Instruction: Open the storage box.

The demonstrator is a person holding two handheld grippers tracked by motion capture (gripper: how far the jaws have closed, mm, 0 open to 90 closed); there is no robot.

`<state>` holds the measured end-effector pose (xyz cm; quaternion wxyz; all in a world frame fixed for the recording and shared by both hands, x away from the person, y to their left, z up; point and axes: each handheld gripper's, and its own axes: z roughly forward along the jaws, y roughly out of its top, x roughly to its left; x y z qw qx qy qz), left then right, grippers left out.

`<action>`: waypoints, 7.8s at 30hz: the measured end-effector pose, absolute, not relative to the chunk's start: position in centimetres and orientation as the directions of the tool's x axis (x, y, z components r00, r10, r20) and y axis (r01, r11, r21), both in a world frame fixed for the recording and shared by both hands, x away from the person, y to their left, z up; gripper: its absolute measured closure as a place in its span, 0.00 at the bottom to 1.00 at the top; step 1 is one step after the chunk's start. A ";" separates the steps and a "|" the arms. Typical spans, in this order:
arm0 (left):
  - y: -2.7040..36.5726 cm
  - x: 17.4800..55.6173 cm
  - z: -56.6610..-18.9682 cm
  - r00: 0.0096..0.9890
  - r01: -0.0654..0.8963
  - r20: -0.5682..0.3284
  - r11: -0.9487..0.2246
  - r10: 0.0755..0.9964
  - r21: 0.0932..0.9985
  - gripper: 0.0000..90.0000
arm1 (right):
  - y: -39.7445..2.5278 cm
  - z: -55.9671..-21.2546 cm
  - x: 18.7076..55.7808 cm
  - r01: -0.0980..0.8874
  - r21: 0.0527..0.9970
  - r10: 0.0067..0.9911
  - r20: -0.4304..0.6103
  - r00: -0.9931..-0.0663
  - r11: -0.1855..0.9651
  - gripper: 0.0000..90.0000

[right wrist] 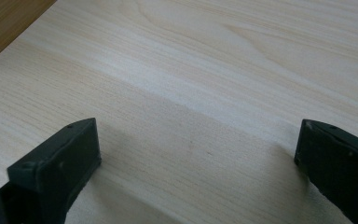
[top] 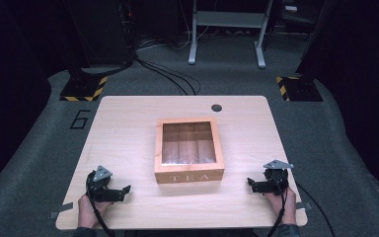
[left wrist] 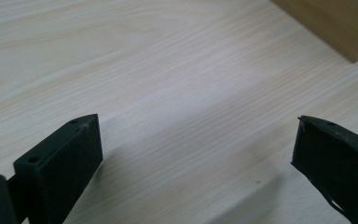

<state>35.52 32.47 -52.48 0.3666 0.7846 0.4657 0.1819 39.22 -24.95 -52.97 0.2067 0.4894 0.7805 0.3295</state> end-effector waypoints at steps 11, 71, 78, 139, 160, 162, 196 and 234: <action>29.1 35.5 -50.1 0.589 0.528 -0.046 -0.341 0.807 0.778 0.01 | -24.9 -53.0 39.2 0.627 0.717 0.900 -0.001 -0.436 0.304 0.00; 24.7 35.2 -48.9 0.713 0.364 -0.095 -0.251 0.694 0.897 0.93 | -24.9 -53.0 39.2 0.626 0.718 0.900 -0.002 -0.435 0.304 0.00; 24.6 35.1 -48.7 0.708 0.346 -0.107 -0.211 0.698 0.914 0.93 | -24.9 -53.0 39.2 0.627 0.717 0.900 -0.002 -0.435 0.304 0.00; 21.9 41.1 -41.9 0.750 0.215 -0.047 -0.177 0.659 0.960 0.93 | -24.9 -53.0 39.2 0.629 0.718 0.903 0.002 -0.430 0.298 0.00; 21.4 43.5 -40.1 0.752 0.186 -0.014 -0.192 0.659 0.964 0.93 | -24.9 -53.0 39.2 0.630 0.718 0.904 0.005 -0.428 0.295 0.00; 21.4 43.7 -39.8 0.754 0.186 -0.011 -0.198 0.657 0.962 0.93 | -24.9 -53.0 39.2 0.630 0.718 0.903 0.003 -0.429 0.297 0.00; 21.2 47.2 -37.6 0.727 0.175 0.007 -0.195 0.687 0.965 0.94 | -24.9 -53.0 39.2 0.628 0.717 0.901 -0.001 -0.433 0.302 0.00; 21.7 50.1 -35.9 0.700 0.184 0.012 -0.196 0.714 0.963 0.94 | -24.9 -53.0 39.2 0.627 0.718 0.902 -0.001 -0.431 0.301 0.00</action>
